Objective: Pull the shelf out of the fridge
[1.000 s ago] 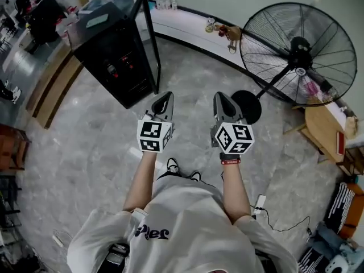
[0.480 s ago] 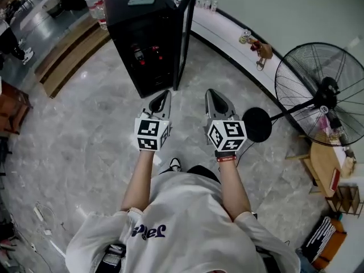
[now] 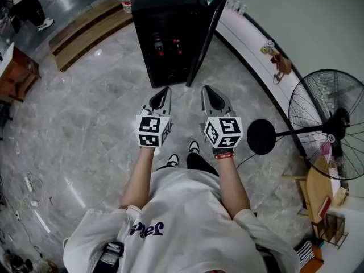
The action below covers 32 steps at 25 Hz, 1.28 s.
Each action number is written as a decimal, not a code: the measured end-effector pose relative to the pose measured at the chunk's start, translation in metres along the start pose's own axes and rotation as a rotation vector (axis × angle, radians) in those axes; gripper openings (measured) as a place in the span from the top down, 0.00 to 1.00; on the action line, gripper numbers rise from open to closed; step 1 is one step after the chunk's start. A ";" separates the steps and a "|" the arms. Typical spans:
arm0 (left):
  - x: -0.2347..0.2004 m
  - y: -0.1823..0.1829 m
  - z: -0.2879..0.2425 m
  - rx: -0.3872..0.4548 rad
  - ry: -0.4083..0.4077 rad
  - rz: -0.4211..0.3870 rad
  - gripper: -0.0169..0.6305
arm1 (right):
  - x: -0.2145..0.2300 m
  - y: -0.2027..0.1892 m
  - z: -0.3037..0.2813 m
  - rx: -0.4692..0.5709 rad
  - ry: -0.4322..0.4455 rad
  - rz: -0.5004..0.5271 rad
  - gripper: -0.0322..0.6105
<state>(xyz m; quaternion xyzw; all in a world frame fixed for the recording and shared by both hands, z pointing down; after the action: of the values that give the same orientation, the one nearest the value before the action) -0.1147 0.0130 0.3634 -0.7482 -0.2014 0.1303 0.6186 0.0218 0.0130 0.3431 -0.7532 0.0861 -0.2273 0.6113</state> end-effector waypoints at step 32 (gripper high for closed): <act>-0.019 -0.019 -0.176 -0.078 0.302 0.169 0.94 | 0.133 -0.007 -0.146 -0.120 0.267 -0.013 0.91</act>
<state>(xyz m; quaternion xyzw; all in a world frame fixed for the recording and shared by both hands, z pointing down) -0.0556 -0.1469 0.4163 -0.7971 -0.0473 0.0600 0.5990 0.0729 -0.1680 0.4031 -0.7521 0.1754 -0.3238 0.5466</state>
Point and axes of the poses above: the fingertips, and each gripper's own axes: z backward along the fingers, x to its right, y out of its top, the point moved 2 cm from there along z, backward along the fingers, and after that the axes turned 7 degrees about -z, right-handed, at the moved point
